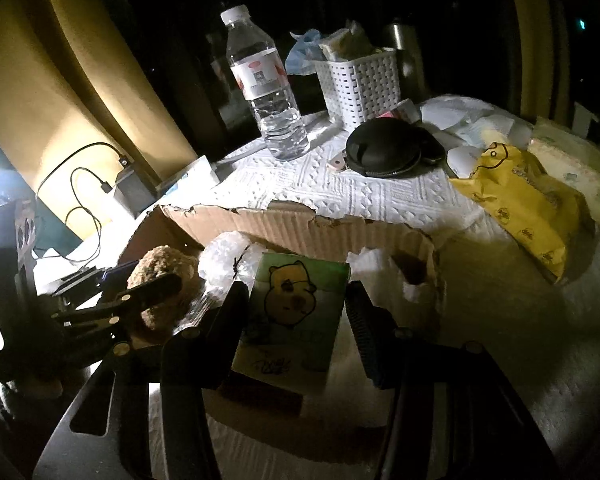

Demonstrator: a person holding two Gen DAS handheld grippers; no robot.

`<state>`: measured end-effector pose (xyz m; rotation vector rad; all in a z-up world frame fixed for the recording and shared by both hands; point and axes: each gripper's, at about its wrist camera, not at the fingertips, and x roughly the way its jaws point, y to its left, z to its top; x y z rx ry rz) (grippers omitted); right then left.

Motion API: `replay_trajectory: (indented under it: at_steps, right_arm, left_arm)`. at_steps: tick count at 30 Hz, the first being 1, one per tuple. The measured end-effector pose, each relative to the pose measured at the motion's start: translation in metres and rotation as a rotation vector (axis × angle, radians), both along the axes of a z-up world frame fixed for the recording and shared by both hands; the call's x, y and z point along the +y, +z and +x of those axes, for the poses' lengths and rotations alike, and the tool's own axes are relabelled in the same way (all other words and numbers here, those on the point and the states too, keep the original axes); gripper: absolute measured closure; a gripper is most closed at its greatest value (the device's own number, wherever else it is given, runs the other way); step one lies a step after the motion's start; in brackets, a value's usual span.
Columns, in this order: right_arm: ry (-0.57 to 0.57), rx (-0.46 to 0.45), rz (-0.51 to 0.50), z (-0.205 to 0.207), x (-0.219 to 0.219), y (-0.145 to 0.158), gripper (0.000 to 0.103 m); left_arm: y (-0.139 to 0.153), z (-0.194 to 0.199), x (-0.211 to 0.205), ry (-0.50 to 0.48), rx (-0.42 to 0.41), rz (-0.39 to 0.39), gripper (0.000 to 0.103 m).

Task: Organize soft objects
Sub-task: 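Drop the teddy bear into the box with the left gripper while the right gripper releases the tissues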

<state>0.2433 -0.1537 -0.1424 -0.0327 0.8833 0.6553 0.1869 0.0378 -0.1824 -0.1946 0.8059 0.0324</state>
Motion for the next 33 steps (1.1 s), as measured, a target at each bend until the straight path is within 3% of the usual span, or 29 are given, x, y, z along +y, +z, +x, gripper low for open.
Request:
replay_trajectory:
  at_steps: [15, 33]
  right_arm:
    - [-0.013, -0.003, -0.030, 0.004, 0.008, -0.007, 0.049]
    - [-0.026, -0.032, -0.048, -0.026, 0.001, 0.013, 0.048]
  left_arm:
    - [0.005, -0.003, -0.001, 0.000, -0.004, 0.007, 0.050]
    - [0.041, -0.023, -0.020, -0.020, -0.058, 0.025, 0.049]
